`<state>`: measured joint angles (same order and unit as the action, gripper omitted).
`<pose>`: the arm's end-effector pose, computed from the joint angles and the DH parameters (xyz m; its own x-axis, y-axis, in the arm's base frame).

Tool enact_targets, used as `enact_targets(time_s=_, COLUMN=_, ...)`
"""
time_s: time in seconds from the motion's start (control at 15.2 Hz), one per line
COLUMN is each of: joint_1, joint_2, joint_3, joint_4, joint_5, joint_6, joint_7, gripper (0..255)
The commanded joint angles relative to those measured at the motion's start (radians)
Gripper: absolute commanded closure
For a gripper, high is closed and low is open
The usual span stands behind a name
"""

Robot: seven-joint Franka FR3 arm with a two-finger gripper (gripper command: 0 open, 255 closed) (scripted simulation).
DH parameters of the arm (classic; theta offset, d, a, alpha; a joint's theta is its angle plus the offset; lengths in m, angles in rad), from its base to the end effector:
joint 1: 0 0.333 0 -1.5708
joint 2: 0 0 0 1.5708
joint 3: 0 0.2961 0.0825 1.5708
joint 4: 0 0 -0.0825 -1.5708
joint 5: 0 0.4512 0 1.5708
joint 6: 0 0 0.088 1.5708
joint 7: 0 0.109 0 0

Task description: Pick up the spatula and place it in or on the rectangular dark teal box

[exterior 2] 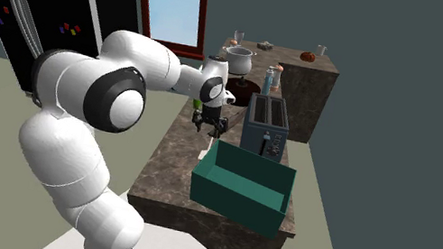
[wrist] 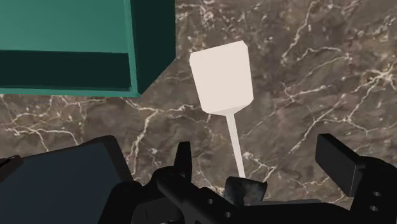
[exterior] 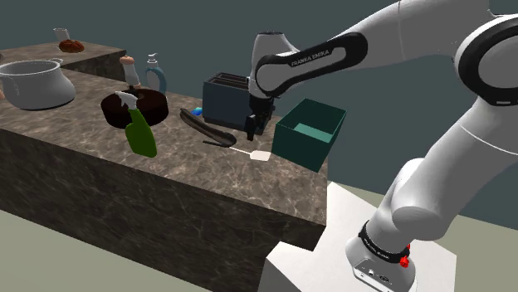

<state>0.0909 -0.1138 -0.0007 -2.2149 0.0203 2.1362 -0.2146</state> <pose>0.5687 0.0524 0.3737 0.9564 0.2896 0.0379 0.2902 -0.9569 -0.0097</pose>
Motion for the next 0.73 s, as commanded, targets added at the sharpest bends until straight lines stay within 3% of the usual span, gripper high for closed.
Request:
enact_targets(time_s=0.0, joint_1=0.006, joint_2=0.071, joint_3=0.003, joint_4=0.045, joint_5=0.002, joint_6=0.035, joint_7=-0.035, gripper=0)
enact_targets(time_s=0.33, joint_1=0.020, joint_2=0.252, joint_3=0.017, joint_4=0.170, joint_5=0.004, joint_6=0.109, joint_7=-0.110, gripper=0)
enact_targets(time_s=0.66, joint_1=0.020, joint_2=0.291, joint_3=0.019, joint_4=0.160, joint_5=0.004, joint_6=0.159, joint_7=-0.114, gripper=0)
